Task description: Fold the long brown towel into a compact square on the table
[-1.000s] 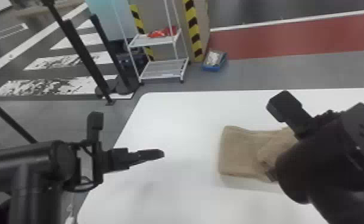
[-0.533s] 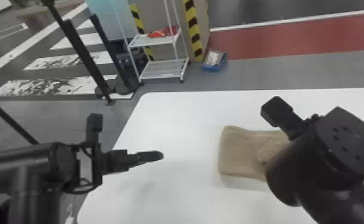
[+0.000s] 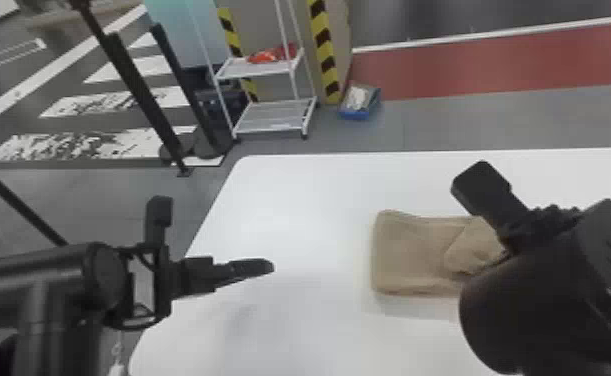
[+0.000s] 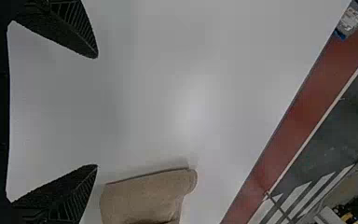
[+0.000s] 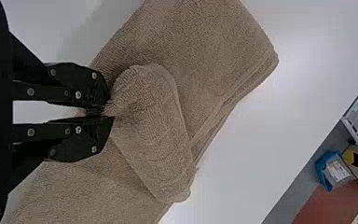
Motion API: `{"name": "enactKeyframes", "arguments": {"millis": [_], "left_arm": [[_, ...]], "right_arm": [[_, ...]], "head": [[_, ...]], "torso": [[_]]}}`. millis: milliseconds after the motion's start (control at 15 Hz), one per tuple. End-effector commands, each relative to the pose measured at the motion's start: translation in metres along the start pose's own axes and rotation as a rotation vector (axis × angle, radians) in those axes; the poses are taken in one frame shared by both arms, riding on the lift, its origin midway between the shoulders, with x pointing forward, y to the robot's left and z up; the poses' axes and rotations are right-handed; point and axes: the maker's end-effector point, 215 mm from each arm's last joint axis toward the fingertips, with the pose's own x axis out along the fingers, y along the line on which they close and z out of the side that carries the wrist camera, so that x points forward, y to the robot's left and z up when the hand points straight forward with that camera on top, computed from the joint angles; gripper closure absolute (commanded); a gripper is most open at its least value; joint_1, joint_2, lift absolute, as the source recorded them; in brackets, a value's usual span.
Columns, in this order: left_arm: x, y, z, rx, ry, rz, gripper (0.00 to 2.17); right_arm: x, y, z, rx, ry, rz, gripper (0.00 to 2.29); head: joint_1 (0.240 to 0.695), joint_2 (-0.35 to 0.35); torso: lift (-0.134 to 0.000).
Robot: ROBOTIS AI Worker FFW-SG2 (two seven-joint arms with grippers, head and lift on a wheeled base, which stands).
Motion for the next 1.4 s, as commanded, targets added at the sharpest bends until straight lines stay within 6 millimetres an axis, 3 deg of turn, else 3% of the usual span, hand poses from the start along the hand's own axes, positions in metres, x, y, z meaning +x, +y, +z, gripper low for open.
{"name": "enactKeyframes", "arguments": {"millis": [0, 200, 533, 733, 933, 1000, 1333], "left_arm": [[0.002, 0.002, -0.005, -0.012, 0.011, 0.0, 0.04], [0.005, 0.003, -0.01, -0.019, 0.025, -0.004, 0.04], [0.014, 0.004, -0.012, -0.006, 0.031, -0.009, 0.04], [0.018, 0.003, -0.005, 0.018, 0.015, -0.015, 0.04], [0.022, 0.0, -0.004, 0.03, 0.015, -0.021, 0.04], [0.024, -0.001, -0.005, 0.033, 0.017, -0.023, 0.04], [0.024, -0.001, -0.004, 0.036, 0.016, -0.024, 0.04]], "right_arm": [[-0.004, -0.004, -0.018, 0.05, -0.005, -0.026, 1.16], [-0.013, -0.023, -0.047, 0.145, -0.01, -0.076, 1.16], [-0.026, -0.026, -0.085, 0.315, -0.052, -0.066, 1.16], [-0.018, -0.014, -0.119, 0.408, -0.024, -0.03, 1.16], [-0.007, 0.02, -0.157, 0.494, 0.029, 0.067, 1.16], [-0.007, 0.023, -0.152, 0.509, -0.001, 0.095, 1.16], [-0.034, 0.0, -0.064, 0.49, -0.371, 0.106, 1.16]], "head": [[0.695, 0.343], [0.695, 0.327], [0.695, 0.275], [0.695, 0.253], [0.695, 0.243], [0.695, 0.245], [0.695, 0.282]], "torso": [[-0.124], [-0.124], [-0.124], [-0.124], [-0.124], [-0.124], [-0.124]]}}
